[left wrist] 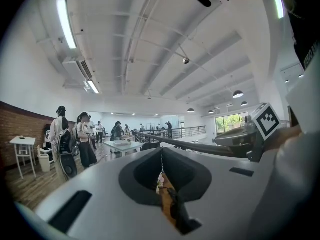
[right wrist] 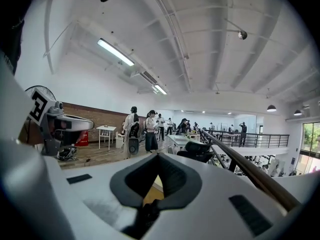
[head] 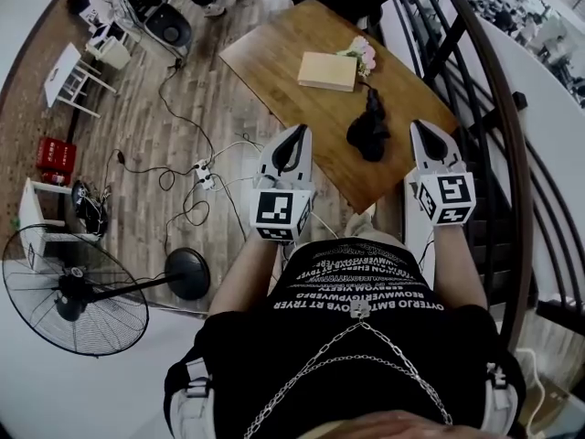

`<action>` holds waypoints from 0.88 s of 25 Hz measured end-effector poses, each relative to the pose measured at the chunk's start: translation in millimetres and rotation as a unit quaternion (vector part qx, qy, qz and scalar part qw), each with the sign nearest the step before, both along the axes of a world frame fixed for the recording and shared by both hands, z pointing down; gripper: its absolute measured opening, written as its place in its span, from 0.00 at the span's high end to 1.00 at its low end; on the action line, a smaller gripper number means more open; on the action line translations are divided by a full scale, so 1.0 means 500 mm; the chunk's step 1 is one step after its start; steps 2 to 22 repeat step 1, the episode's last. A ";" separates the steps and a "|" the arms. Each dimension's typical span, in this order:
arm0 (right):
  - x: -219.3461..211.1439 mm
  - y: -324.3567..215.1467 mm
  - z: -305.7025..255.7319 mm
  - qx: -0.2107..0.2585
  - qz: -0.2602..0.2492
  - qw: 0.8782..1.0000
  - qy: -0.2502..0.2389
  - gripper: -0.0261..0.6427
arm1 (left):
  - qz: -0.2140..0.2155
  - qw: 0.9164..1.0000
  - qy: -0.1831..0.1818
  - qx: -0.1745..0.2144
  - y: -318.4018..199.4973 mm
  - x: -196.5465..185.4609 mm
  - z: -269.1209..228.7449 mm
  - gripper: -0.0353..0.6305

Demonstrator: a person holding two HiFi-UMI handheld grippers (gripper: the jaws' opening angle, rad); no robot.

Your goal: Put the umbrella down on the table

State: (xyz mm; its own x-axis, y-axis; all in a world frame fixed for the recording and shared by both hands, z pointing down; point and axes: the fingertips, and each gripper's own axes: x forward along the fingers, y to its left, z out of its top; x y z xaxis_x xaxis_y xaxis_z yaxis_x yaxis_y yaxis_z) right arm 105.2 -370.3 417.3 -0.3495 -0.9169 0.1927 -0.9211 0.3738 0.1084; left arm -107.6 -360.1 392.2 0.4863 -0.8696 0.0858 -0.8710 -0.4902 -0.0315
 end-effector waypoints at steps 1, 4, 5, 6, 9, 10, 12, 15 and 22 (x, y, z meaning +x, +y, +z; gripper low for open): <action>-0.004 0.002 0.001 -0.001 0.000 1.000 0.002 0.94 | 0.000 1.000 0.001 0.001 0.001 -0.004 0.000 0.90; -0.004 0.002 0.001 -0.001 0.000 1.000 0.002 0.94 | 0.000 1.000 0.001 0.001 0.001 -0.004 0.000 0.90; -0.004 0.002 0.001 -0.001 0.000 1.000 0.002 0.94 | 0.000 1.000 0.001 0.001 0.001 -0.004 0.000 0.90; -0.004 0.002 0.001 -0.001 0.000 1.000 0.002 0.94 | 0.000 1.000 0.001 0.001 0.001 -0.004 0.000 0.90; -0.004 0.002 0.001 -0.001 0.000 1.000 0.002 0.94 | 0.000 1.000 0.001 0.001 0.001 -0.004 0.000 0.90; -0.004 0.002 0.001 -0.001 0.000 1.000 0.002 0.94 | 0.000 1.000 0.001 0.001 0.001 -0.004 0.000 0.90; -0.004 0.002 0.001 -0.001 0.000 1.000 0.002 0.94 | 0.000 1.000 0.001 0.001 0.001 -0.004 0.000 0.90; -0.004 0.002 0.001 -0.001 0.000 1.000 0.002 0.94 | 0.000 1.000 0.001 0.001 0.001 -0.004 0.000 0.90; -0.004 0.002 0.001 -0.001 0.000 1.000 0.002 0.94 | 0.000 1.000 0.001 0.001 0.001 -0.004 0.000 0.90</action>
